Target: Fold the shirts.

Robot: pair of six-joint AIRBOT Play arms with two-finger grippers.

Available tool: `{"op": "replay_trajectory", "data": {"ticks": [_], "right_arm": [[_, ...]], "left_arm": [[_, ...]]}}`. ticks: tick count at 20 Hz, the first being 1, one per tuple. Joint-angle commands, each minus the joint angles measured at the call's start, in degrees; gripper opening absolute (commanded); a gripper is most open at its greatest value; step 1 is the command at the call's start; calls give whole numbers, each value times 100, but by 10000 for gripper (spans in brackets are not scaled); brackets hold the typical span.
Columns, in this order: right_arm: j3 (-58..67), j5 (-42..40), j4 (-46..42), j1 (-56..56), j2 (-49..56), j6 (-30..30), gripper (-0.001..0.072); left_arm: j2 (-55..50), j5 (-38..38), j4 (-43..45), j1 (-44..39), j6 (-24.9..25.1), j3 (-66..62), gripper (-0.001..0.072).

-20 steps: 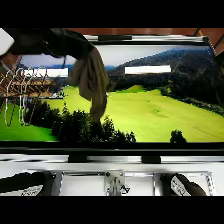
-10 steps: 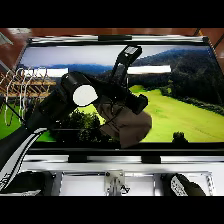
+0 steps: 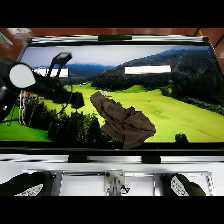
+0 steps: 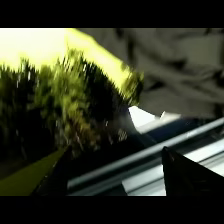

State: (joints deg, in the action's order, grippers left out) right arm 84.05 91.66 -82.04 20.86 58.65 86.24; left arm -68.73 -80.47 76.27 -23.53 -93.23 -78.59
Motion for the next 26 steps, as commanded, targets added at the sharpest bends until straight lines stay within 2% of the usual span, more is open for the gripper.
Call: {"op": "replay_trajectory", "data": {"ticks": [1, 4, 8, 13, 16, 17, 24, 25, 26], "right_arm": [[-1224, 4, 935, 2, 7, -149, 677], [-1781, -70, 1270, 2, 7, -153, 677], [-1858, -20, 1307, 2, 7, -79, 677], [-1858, 358, 1316, 2, 4, 4, 677], [-1860, 376, 1320, -2, 4, 142, 677], [-1860, 382, 1322, -2, 7, 149, 677], [-1860, 369, 1746, -2, 7, 168, 677], [-1860, 369, 1749, -2, 7, 168, 677], [-1860, 372, 1746, -2, 7, 166, 677]], "left_arm": [[501, 765, -1307, 564, 417, 2120, 661], [170, 2302, -2575, 304, 953, 3220, 658], [-658, 3289, -2767, -219, 1182, 3314, 658], [-1058, 3729, -3101, -402, 1587, 3314, 656], [-1064, 4039, -3340, -411, 1611, 3314, 647], [-1064, 4109, -3353, -435, 1611, 3314, 602], [-1318, 4234, -3735, -627, 1611, 3316, 600], [-1353, 4253, -3735, -664, 1609, 3316, 581], [-1351, 4288, -3735, -686, 1609, 3316, 390]]}}
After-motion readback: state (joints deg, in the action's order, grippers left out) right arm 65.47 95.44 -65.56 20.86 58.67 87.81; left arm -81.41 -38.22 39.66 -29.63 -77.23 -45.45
